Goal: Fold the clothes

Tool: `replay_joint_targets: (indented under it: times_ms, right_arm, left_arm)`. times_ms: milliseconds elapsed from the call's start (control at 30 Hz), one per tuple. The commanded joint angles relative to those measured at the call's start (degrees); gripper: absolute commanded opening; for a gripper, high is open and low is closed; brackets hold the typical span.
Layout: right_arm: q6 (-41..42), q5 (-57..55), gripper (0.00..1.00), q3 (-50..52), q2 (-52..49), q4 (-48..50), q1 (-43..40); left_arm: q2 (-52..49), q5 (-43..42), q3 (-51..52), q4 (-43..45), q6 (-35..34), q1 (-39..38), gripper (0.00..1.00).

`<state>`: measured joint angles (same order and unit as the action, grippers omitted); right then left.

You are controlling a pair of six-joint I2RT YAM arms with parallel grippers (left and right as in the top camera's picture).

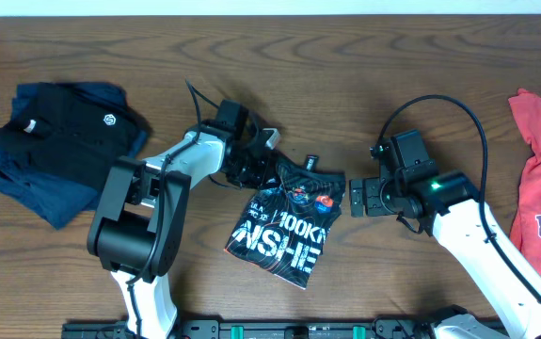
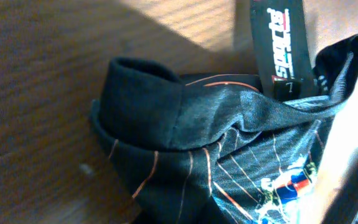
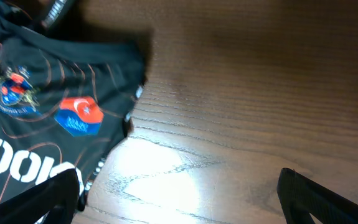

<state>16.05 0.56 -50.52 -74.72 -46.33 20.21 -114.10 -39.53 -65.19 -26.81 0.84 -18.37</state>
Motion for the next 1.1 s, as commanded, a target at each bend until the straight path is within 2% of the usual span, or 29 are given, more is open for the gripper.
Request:
replay_joint_targets:
  times_ms: [0, 200, 400, 633, 1067]
  right_arm:
    - [-0.5, -0.66, 0.99, -0.66, 0.52, -0.2, -0.44]
    - [-0.48, -1.86, 0.99, -0.66, 0.52, -0.35, -0.44]
    - [-0.48, -1.88, 0.99, -0.66, 0.52, -0.22, -0.44]
    - [-0.46, -1.88, 0.99, -0.68, 0.52, -0.22, -0.44]
    - [-0.44, -1.88, 0.99, -0.66, 0.52, -0.28, -0.44]
  left_arm:
    - [-0.98, 12.15, -2.99, -2.56, -0.28, 2.78, 0.06]
    - [4.61, 21.29, -8.28, -4.17, -0.92, 7.17, 0.06]
    - [10.82, 28.79, -9.49, -1.66, -2.47, 12.55, 0.06]
    - [14.8, 29.62, -9.49, 3.98, -3.1, 18.93, 0.06]
    - [14.88, 30.49, -9.49, 15.1, -3.34, 25.05, 0.06]
